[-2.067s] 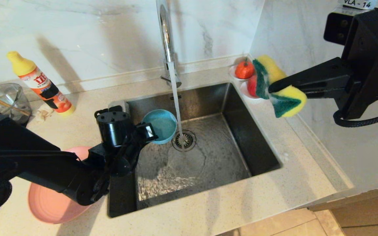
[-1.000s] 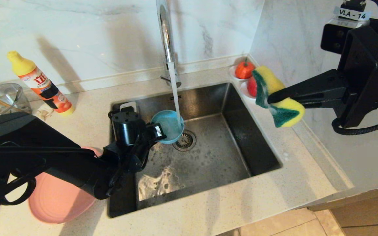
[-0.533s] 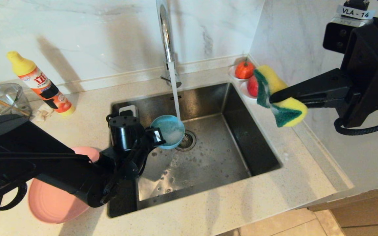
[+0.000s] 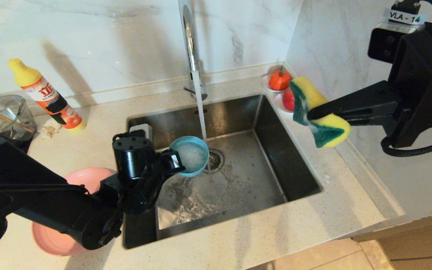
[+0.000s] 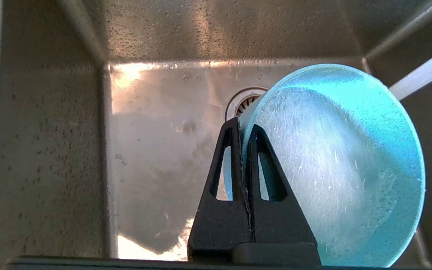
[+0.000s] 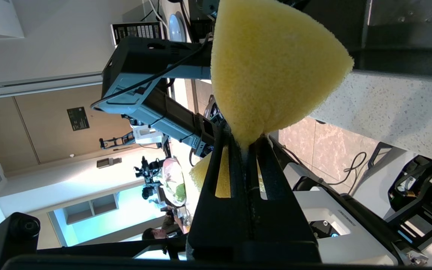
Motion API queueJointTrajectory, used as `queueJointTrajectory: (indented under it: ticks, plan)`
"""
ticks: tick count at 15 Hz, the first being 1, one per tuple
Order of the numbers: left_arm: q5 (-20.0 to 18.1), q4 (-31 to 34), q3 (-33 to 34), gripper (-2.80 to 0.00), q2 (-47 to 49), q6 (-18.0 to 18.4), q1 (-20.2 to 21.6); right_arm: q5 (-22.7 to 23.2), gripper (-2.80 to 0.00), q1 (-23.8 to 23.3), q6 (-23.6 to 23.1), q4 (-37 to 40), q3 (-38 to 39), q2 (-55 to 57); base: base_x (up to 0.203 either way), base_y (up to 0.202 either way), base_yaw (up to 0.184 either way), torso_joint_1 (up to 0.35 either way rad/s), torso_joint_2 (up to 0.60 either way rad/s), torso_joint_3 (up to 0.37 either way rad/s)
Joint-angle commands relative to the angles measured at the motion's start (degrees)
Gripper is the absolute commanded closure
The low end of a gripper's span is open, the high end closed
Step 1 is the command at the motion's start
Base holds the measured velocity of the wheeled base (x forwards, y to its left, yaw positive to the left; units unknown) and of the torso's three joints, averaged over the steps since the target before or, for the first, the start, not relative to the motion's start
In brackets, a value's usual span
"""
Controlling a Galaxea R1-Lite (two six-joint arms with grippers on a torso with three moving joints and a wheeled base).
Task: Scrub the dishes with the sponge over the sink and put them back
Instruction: Rinse the bowl
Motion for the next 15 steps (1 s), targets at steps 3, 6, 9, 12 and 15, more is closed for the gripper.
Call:
queueJointTrajectory:
  ticks: [3,6,9,12,15]
  plan:
    - [-0.08,-0.51,1.02,0.00,-0.58,-0.23,-0.07,0.18,0.00,0.02,0.18,0.07,0.83,0.11,0.000,0.000,0.000,0.000,0.00,0.000]
    - [-0.53,-0.66,0.36,0.00,0.42,-0.40,-0.09,0.26,0.00,0.02,0.18,0.07,0.83,0.41,0.000,0.000,0.000,0.000,0.00,0.000]
    - [-0.20,-1.20,-2.49,0.00,2.45,-3.66,-0.15,0.19,0.00,0.02,0.08,-0.01,1.27,0.73,0.000,0.000,0.000,0.000,0.00,0.000]
    - [-0.45,-1.18,-2.14,0.00,2.77,-4.55,-0.16,0.26,0.00,0.02,-0.10,-2.20,2.80,0.81,0.000,0.000,0.000,0.000,0.00,0.000]
    - [-0.36,-0.85,-2.68,0.00,2.87,-5.42,-0.16,0.26,0.00,0.02,-0.08,-2.56,2.85,0.63,0.000,0.000,0.000,0.000,0.00,0.000]
